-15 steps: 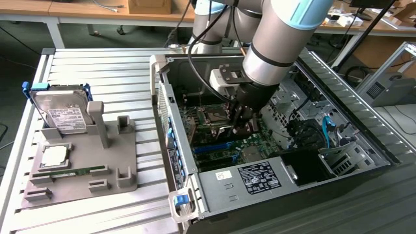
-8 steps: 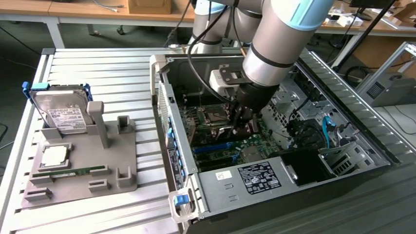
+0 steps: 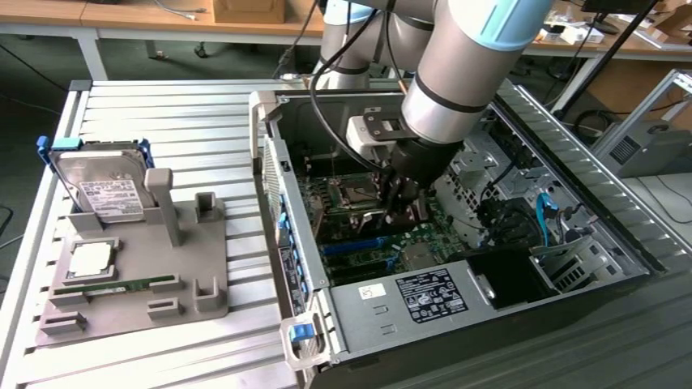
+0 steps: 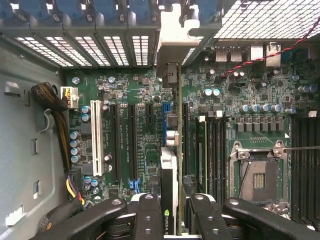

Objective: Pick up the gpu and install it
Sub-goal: 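Insert the gpu into the slot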

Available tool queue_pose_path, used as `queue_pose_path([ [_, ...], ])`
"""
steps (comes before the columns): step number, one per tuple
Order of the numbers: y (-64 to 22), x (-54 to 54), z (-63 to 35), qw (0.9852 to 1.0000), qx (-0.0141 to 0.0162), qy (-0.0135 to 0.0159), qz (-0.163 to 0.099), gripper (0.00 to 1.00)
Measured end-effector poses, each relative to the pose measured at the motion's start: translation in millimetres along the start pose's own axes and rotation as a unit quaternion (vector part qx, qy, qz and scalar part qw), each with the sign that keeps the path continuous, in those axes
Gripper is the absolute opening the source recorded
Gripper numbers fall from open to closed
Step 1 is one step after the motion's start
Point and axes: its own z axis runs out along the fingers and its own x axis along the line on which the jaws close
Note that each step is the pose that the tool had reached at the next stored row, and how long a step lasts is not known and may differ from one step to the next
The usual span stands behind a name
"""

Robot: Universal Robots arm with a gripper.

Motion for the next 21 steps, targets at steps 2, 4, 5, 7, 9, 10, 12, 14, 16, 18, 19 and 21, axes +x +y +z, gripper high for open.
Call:
queue_pose_path([
  [2,0.1,1.4,-0.1,1.0,0.0,0.0,0.0,0.27],
  [4,0.2,3.0,-0.1,1.0,0.0,0.0,0.0,0.27],
  [5,0.2,3.6,-0.2,1.0,0.0,0.0,0.0,0.27],
  [7,0.3,4.3,-0.2,1.0,0.0,0.0,0.0,0.27],
  [9,0.8,4.3,-0.2,1.0,0.0,0.0,0.0,0.27],
  [10,1.9,4.4,-0.2,1.0,0.0001,0.0,0.0,0.27],
  [12,4.3,4.5,0.0,1.0,0.0004,0.0,0.0,0.27],
  [14,5.6,4.4,0.0,1.0,0.0004,0.0,0.0,0.27],
  [16,5.9,4.5,0.1,1.0,0.0004,0.0,0.0,0.27],
  [18,7.4,4.6,0.3,1.0,0.0004,0.0,0.0,0.27],
  [19,8.3,4.6,0.3,1.0,0.0004,0.0,0.0,0.27],
  [21,9.1,4.6,0.3,1.0,0.0003,0.0003,0.0,0.27],
])
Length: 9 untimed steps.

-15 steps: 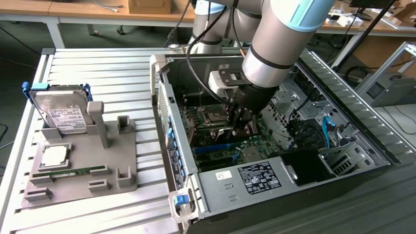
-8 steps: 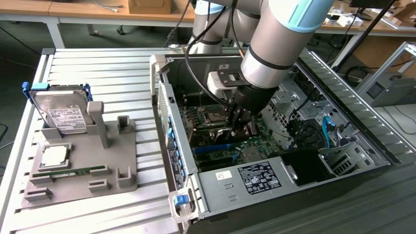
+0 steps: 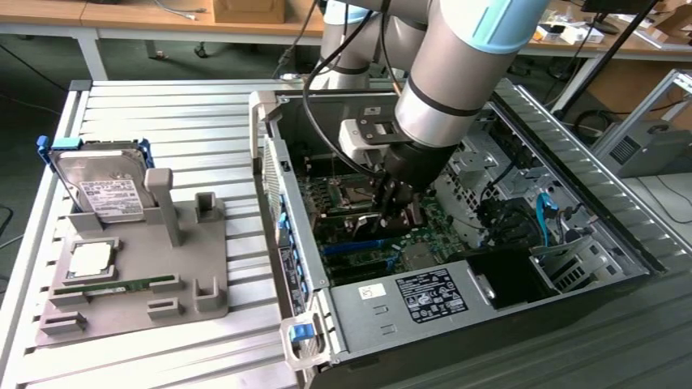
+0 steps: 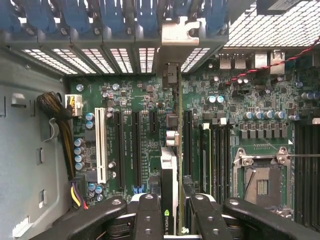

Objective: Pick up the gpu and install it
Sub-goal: 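Insert the gpu into the slot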

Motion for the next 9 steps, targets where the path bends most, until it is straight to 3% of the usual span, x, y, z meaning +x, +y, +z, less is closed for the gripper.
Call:
queue_pose_path([
  [9,0.5,0.2,0.2,1.0,0.0001,0.0026,0.0,0.27],
])
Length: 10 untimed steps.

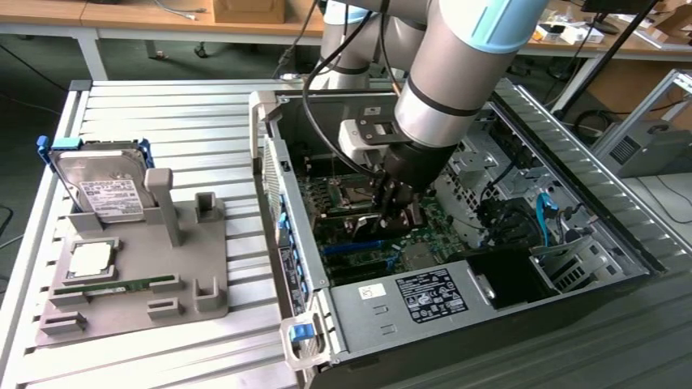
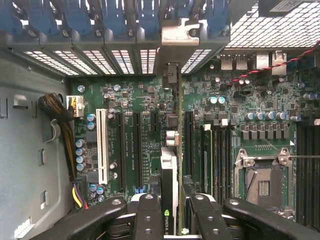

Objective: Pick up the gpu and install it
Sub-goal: 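Insert the gpu into the slot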

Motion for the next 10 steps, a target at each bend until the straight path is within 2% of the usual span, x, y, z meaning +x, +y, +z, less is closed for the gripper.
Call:
queue_pose_path([
  [10,3.8,0.0,0.3,1.0,0.0,0.0,0.0,0.27],
])
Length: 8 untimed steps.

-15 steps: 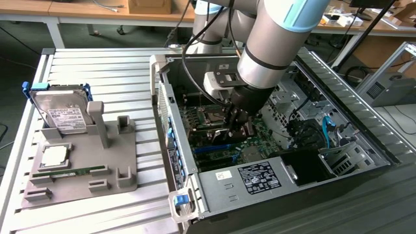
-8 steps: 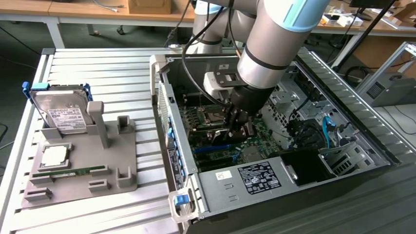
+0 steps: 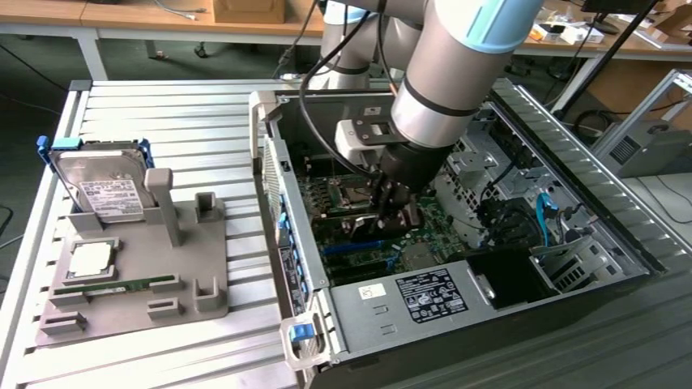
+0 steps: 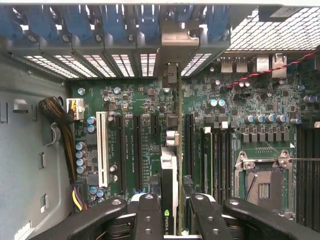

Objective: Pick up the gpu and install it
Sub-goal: 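Insert the gpu into the slot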

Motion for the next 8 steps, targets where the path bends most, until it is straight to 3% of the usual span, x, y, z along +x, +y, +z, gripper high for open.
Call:
queue_pose_path([
  [8,1.5,-0.1,0.1,1.0,0.0,0.0,0.0,0.27],
])
